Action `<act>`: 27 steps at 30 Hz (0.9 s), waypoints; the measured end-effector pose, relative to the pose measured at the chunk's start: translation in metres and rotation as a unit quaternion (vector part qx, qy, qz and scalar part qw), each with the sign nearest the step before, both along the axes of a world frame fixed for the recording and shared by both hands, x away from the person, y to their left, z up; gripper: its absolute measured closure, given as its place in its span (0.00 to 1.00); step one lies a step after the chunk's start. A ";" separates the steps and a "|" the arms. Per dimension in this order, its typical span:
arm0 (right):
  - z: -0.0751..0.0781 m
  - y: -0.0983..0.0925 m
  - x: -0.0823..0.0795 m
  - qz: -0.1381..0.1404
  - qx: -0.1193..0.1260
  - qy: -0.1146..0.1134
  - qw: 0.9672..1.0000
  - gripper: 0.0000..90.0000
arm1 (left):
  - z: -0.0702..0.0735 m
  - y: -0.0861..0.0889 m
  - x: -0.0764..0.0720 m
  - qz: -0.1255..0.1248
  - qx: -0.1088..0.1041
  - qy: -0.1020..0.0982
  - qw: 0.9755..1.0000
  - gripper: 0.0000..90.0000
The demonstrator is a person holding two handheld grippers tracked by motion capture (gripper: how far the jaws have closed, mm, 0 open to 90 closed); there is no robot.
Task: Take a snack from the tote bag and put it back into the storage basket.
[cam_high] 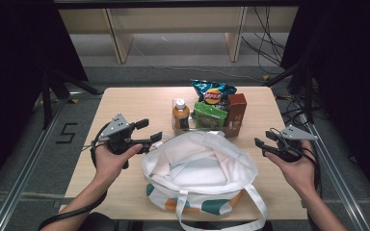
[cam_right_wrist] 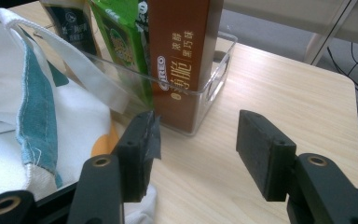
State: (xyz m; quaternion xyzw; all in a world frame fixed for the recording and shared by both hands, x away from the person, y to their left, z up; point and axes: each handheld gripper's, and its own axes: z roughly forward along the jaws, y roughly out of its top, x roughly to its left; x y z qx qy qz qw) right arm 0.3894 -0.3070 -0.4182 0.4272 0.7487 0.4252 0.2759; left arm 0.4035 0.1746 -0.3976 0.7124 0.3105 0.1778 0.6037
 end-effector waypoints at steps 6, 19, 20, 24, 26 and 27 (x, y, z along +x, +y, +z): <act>-0.001 -0.001 0.001 0.003 -0.003 -0.006 1.000 0.53 | -0.008 0.001 -0.006 0.000 0.004 0.007 1.000 0.26; -0.002 -0.002 0.002 0.009 -0.014 -0.016 1.000 0.53 | -0.029 0.001 -0.021 0.004 -0.004 0.019 1.000 0.27; -0.002 -0.003 0.002 0.009 -0.014 -0.019 1.000 0.53 | -0.030 0.000 -0.022 0.005 -0.003 0.022 1.000 0.27; -0.003 -0.001 -0.001 0.000 0.000 0.003 1.000 0.53 | -0.034 -0.001 -0.026 0.011 0.010 0.015 1.000 0.27; -0.003 -0.002 0.000 0.007 -0.007 0.001 1.000 0.53 | -0.036 0.000 -0.025 0.010 0.012 0.012 1.000 0.28; -0.003 -0.002 0.000 0.007 -0.004 0.004 1.000 0.53 | -0.036 0.001 -0.025 0.018 0.015 0.017 1.000 0.28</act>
